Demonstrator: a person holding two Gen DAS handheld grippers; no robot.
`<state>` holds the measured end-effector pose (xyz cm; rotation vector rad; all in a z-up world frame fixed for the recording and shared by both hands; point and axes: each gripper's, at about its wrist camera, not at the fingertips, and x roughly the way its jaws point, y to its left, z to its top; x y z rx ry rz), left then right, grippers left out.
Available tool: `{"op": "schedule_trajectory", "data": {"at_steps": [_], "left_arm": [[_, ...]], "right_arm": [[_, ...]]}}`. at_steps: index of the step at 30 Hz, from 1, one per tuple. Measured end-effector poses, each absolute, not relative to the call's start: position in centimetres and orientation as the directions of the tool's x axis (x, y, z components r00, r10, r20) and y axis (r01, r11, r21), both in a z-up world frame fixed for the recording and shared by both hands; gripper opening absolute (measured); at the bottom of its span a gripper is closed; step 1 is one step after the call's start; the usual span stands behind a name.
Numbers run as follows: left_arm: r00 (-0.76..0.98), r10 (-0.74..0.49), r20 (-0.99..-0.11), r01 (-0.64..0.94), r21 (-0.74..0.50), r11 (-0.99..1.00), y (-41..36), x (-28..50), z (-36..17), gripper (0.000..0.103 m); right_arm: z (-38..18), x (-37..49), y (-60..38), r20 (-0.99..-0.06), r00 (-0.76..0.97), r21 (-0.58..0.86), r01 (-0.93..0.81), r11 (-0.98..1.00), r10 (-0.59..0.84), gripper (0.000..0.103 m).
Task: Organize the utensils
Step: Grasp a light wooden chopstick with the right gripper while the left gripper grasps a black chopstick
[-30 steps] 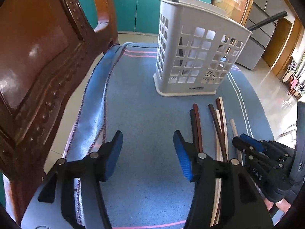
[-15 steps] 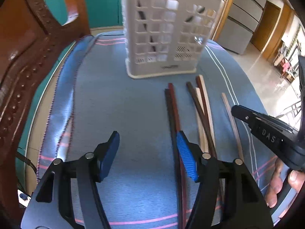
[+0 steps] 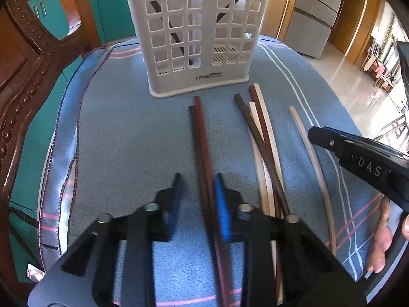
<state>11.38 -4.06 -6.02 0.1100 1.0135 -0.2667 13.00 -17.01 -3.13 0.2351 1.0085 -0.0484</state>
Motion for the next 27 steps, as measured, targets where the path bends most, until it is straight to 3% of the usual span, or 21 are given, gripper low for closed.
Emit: {"op": "schedule_trajectory", "data": {"at_steps": [1,7,13,16,20,27], "left_arm": [[0.501,-0.171,-0.848,0.272,-0.033,0.962,-4.1,11.4,-6.0,0.014],[0.512,-0.16,-0.844,0.207,-0.06,0.977,-2.2,12.1,-5.8,0.013],[0.536,-0.261,-0.803,0.182,-0.192,0.965,0.0,12.2,-3.9,0.012],[0.498,-0.361,-0.789,0.172,-0.318,0.932,1.8,13.0,-3.7,0.012],[0.446,-0.401,-0.8,0.116,-0.393,0.912,4.0,14.2,-4.7,0.012],[0.444,-0.386,-0.808,0.087,-0.39,0.917,4.9,14.8,-5.3,0.013]], "right_arm": [[-3.2,13.0,-17.0,-0.843,0.534,0.172,0.148,0.974,0.068,0.022],[-3.2,13.0,-17.0,-0.844,0.532,0.171,0.147,0.974,0.068,0.025],[-3.2,12.9,-16.9,-0.844,0.532,0.171,0.141,0.975,0.071,0.026],[-3.2,12.9,-16.7,-0.844,0.531,0.17,0.134,0.976,0.074,0.026],[-3.2,12.9,-16.3,-0.844,0.53,0.17,0.124,0.978,0.08,0.026],[-3.2,12.7,-15.7,-0.849,0.52,0.164,0.099,0.981,0.089,0.027]]}}
